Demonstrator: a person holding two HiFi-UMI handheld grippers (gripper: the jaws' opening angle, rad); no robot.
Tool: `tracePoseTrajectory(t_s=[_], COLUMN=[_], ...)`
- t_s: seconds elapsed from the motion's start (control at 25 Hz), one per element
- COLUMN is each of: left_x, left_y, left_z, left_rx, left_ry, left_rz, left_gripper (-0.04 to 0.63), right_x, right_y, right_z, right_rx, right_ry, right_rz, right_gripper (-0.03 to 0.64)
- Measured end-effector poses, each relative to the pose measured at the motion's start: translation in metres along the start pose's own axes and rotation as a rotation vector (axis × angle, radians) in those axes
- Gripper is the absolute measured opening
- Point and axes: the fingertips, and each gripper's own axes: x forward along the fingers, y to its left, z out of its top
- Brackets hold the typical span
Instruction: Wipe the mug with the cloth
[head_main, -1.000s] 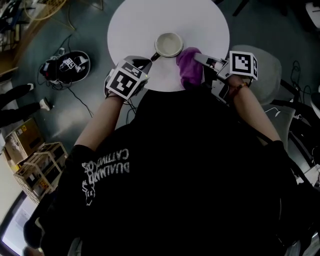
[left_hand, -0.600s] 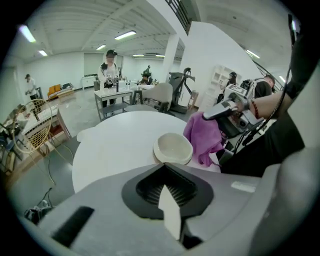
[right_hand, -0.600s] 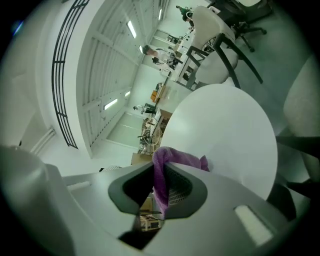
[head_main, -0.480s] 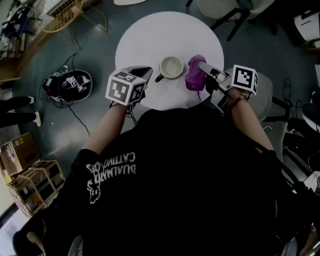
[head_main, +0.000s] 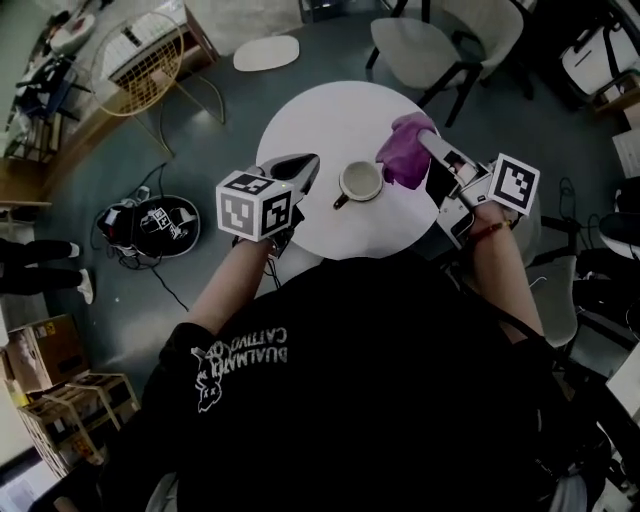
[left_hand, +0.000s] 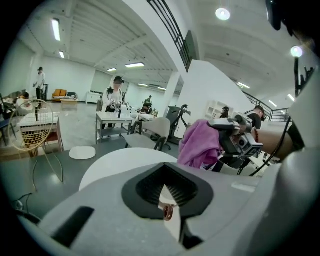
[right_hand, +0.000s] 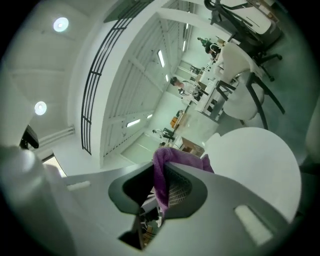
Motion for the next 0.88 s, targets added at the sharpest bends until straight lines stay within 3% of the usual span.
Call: tracePoseTrajectory(t_s=[0.24, 0.4, 0.68, 0.88], left_x=[-0.051, -0.082, -0.120, -0.132], left_y=[-0.005, -0.025, -0.079, -0.109], left_z=[0.028, 0.055, 0.075, 0.080], left_rx=[-0.012, 0.035, 0.080, 0.083], left_ry=[-0.100, -0.186, -0.300, -0.323], left_rz=[-0.024, -0.055, -0.151, -0.124], left_gripper=[0.002, 0.002, 0.002, 0.002], right_x=[-0.007, -0.016, -0.049, -0.067], right_y=[0.082, 0.127, 0.201, 0.215], right_z=[0.005, -0.011, -0.033, -0.033], right_rx=[-0.094, -0.134, -0.344, -0.475], right_ry=[-0.108, -0.156, -0.126, -0.057], right_rz=[0.076, 0.154, 0.188, 0.184], right_gripper=[0.051, 0.051, 0.052, 0.054])
